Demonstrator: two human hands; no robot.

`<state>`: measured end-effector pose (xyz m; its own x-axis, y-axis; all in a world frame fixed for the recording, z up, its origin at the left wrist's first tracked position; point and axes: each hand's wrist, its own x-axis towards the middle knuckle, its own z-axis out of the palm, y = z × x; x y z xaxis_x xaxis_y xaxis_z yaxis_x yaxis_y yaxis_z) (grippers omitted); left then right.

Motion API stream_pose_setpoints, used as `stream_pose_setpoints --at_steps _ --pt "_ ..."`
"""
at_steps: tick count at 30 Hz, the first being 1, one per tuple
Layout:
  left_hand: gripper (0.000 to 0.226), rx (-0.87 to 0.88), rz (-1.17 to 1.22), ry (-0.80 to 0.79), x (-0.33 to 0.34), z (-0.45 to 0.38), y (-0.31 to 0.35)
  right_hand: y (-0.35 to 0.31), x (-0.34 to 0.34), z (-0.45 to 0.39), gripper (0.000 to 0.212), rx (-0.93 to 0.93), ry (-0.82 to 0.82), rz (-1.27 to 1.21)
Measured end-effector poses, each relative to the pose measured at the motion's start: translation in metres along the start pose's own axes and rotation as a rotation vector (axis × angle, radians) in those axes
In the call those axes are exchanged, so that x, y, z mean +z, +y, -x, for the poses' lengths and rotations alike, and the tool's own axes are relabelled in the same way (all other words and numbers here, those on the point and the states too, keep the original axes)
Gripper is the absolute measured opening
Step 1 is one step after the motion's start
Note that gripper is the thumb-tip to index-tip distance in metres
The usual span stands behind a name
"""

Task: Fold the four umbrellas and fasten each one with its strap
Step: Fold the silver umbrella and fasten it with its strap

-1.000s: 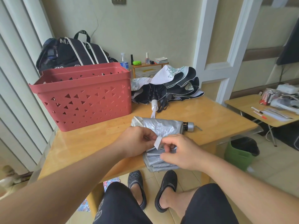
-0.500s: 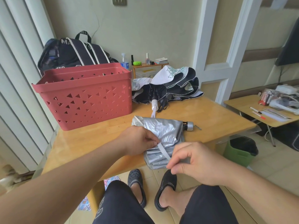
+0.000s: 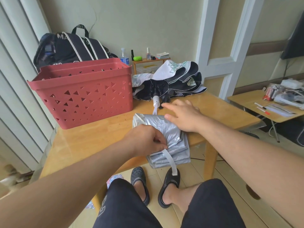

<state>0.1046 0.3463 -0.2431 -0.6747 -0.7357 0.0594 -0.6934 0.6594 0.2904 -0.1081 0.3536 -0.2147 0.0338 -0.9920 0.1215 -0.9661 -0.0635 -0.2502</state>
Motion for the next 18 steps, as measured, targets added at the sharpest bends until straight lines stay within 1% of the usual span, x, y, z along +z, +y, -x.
stream_pose_setpoints --at_steps 1,2,3,5,7,8,10,11,12,14,15,16,18 --pt "0.012 0.014 -0.013 0.016 0.002 0.001 0.001 0.003 0.008 -0.008 0.054 0.051 -0.116 0.079" --pt "0.013 0.032 -0.041 0.031 0.003 0.003 0.001 0.006 0.016 -0.014 0.056 0.079 -0.189 0.144" --pt "0.015 0.059 -0.080 0.032 0.003 0.005 0.002 0.008 0.022 -0.017 0.056 0.083 -0.217 0.199" --pt "0.022 0.119 -0.139 -0.018 -0.006 0.004 0.004 0.009 0.028 -0.020 0.058 0.066 -0.213 0.273" --pt "0.031 0.107 -0.140 -0.060 -0.025 -0.009 0.004 0.008 0.029 -0.020 0.060 0.045 -0.221 0.300" --pt "0.032 0.098 -0.139 -0.012 -0.035 -0.019 0.004 0.008 0.029 -0.019 0.060 0.039 -0.225 0.304" --pt "0.029 0.117 -0.153 0.139 -0.047 -0.047 0.003 0.009 0.030 -0.017 0.059 0.027 -0.223 0.291" --pt "0.035 0.114 -0.165 0.145 -0.050 -0.061 0.003 0.009 0.030 -0.016 0.059 0.023 -0.212 0.278" --pt "0.046 0.093 -0.197 0.084 -0.050 -0.074 0.000 0.009 0.030 -0.016 0.061 0.022 -0.200 0.269" --pt "0.066 0.016 -0.291 -0.106 -0.043 -0.090 -0.009 0.008 0.030 -0.015 0.065 0.024 -0.181 0.267" --pt "0.067 -0.020 -0.336 -0.180 -0.039 -0.094 -0.014 0.009 0.030 -0.016 0.067 0.024 -0.170 0.273" --pt "0.065 -0.047 -0.362 -0.222 -0.033 -0.097 -0.019 0.012 0.030 -0.016 0.068 0.024 -0.163 0.278" --pt "0.063 -0.058 -0.366 -0.232 -0.026 -0.099 -0.027 0.017 0.027 -0.017 0.073 0.028 -0.167 0.268"
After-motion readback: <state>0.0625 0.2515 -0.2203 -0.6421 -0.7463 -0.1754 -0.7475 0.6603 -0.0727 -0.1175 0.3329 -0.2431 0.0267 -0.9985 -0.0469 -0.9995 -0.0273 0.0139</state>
